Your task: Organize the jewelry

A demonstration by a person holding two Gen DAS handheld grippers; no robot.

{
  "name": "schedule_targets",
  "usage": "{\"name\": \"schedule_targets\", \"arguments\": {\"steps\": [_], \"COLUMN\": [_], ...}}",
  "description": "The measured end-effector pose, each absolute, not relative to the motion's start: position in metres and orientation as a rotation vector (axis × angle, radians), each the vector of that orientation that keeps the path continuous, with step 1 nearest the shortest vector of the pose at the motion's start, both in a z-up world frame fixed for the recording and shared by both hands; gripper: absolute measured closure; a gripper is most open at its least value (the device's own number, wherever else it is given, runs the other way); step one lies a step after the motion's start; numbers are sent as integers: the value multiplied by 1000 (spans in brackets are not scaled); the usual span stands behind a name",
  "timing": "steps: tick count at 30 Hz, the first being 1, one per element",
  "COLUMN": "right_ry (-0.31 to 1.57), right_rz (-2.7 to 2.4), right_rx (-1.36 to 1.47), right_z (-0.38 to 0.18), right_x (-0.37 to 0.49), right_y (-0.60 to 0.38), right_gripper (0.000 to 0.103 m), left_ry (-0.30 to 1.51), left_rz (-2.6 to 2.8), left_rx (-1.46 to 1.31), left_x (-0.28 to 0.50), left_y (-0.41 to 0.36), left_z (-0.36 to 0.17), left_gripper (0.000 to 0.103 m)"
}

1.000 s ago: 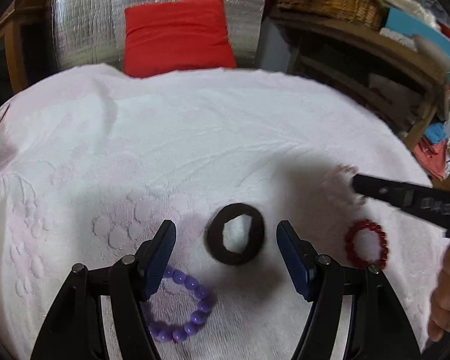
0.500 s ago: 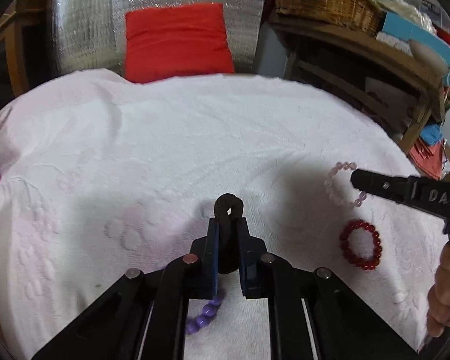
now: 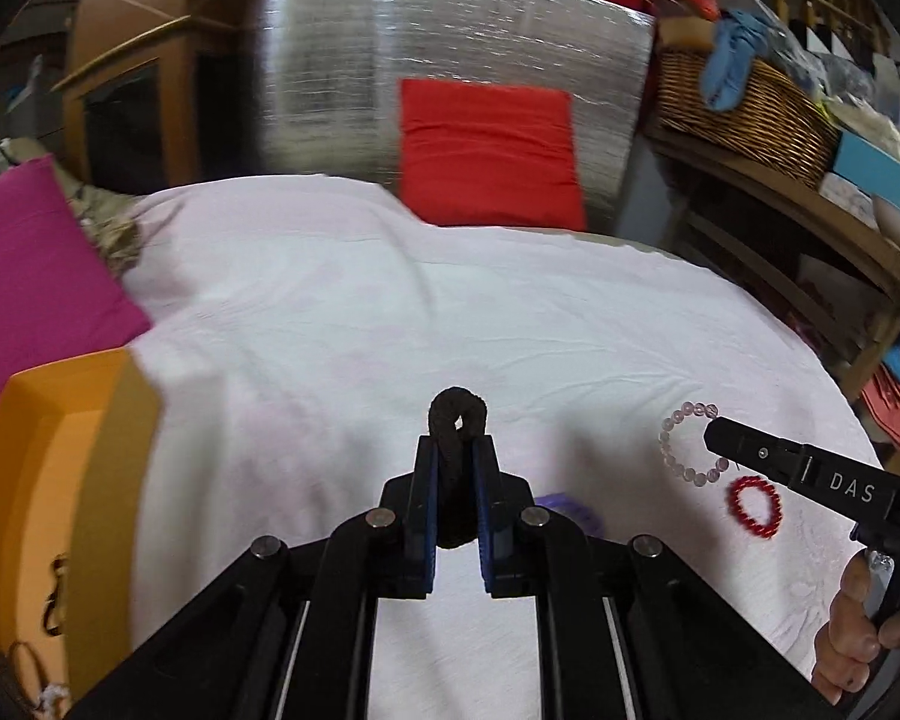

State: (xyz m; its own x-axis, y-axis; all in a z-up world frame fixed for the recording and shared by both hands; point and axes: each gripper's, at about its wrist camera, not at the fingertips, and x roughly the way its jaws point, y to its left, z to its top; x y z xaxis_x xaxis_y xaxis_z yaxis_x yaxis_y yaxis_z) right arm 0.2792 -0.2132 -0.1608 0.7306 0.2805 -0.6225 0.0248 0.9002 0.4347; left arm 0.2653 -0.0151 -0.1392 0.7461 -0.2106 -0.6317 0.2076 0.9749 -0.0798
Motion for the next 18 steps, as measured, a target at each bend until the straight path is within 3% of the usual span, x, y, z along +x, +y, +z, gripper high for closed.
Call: {"name": "schedule_targets", "arguments": {"steps": [18], "right_ry": [756], "right_rz": [431], "right_rx": [343], "right_z": [-148], "right_x": [273], "right_y": [-45], "right_gripper": [93], "left_ry": [589], "left_rz": [97], "left_rx": [-47], "left_x": [191], "left_y": [127], "left_z": [-108], "left_gripper": [92]}}
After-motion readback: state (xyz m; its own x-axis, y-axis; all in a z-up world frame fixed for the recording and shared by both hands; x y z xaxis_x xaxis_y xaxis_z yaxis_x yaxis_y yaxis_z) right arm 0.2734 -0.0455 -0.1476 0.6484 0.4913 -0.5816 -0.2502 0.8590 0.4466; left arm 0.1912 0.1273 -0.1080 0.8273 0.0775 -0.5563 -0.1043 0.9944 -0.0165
